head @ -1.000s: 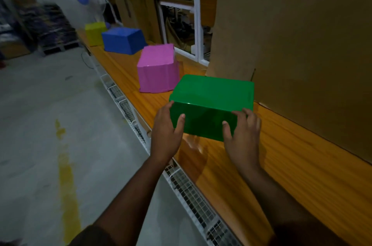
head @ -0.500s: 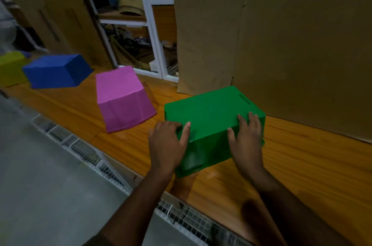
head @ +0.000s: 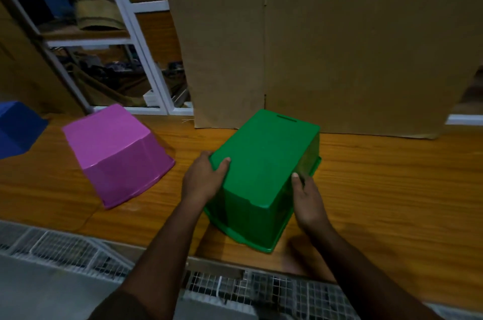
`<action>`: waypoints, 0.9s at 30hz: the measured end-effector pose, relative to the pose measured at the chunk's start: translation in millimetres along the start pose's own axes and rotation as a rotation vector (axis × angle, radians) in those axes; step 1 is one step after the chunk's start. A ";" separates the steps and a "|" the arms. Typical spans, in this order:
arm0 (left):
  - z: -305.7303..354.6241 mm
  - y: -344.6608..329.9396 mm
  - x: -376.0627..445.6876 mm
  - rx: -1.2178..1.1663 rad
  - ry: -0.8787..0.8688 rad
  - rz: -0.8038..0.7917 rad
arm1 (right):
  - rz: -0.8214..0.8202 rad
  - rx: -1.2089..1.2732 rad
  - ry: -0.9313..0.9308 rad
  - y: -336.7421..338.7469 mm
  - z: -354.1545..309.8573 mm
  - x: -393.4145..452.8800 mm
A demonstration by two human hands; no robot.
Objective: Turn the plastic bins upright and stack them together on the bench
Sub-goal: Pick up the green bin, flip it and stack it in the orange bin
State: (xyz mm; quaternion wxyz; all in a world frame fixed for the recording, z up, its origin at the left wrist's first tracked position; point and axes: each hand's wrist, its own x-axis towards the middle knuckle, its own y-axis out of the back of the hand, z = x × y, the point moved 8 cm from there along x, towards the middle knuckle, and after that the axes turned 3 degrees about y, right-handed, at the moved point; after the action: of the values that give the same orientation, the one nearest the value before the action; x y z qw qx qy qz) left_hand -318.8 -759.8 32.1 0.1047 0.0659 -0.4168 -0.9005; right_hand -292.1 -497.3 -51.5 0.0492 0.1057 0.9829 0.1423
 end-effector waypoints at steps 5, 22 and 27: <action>-6.4 -11.4 -11.3 -0.224 0.049 -0.030 | 0.076 0.072 0.036 20.4 -20.6 -8.5; 6.2 -112.7 -56.4 -1.281 0.566 -0.284 | -0.037 0.366 0.156 79.1 -106.9 -45.2; 19.5 -139.9 -73.2 -1.018 0.512 -0.341 | -0.107 -0.035 0.501 80.1 -139.8 -60.4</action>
State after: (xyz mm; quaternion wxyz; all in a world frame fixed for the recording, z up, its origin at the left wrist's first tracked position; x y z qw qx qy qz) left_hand -270.5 -639.4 -60.0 0.0742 0.2885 0.1226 -0.9467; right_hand -235.6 -473.3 109.3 -0.1865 0.0141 0.9661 0.1782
